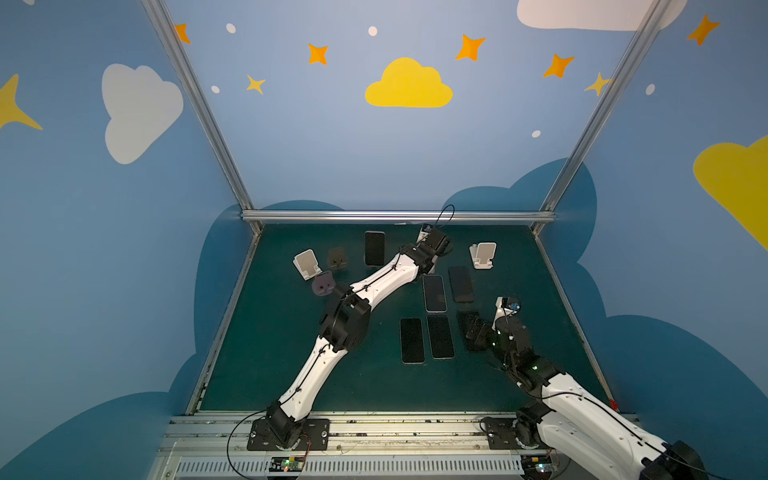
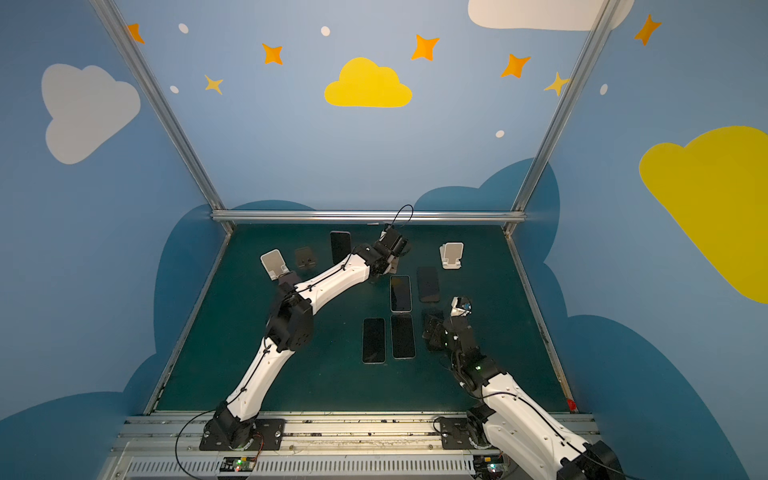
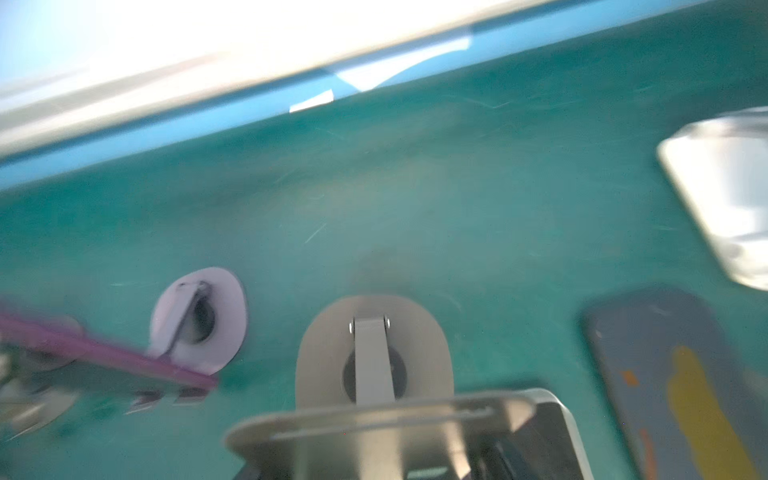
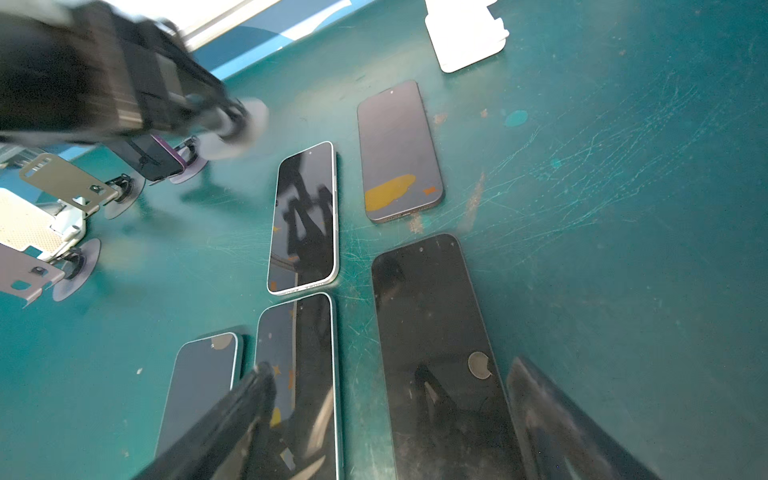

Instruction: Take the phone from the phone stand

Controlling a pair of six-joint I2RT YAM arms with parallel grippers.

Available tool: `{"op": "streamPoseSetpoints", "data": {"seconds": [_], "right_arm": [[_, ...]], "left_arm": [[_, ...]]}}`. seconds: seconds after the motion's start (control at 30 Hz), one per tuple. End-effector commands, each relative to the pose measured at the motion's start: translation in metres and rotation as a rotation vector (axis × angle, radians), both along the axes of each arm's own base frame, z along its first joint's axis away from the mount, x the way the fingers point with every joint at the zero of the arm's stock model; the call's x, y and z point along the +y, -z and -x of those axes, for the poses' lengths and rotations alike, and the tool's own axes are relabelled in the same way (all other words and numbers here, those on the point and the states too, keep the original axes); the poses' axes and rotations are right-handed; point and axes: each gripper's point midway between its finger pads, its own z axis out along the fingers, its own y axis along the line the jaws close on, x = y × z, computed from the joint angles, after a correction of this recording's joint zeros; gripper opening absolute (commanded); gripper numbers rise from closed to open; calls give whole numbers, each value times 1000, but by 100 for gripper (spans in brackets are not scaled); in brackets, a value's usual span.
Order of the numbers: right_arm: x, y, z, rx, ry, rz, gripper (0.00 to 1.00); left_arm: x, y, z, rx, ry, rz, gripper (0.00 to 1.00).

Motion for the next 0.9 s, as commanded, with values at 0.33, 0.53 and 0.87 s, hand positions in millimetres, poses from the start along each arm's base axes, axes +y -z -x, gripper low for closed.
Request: {"op": "streamPoseSetpoints", "data": {"seconds": [0.33, 0.53, 0.87], "right_arm": [[5, -14, -3, -30, -16, -36, 88], [9, -12, -1, -15, -28, -52, 88], [11, -10, -2, -4, -30, -63, 88]], "left_arm": [[88, -147, 62, -274, -43, 118, 46], [185, -167, 92, -332, -211, 180, 47], [376, -133, 142, -320, -735, 297, 50]]}}
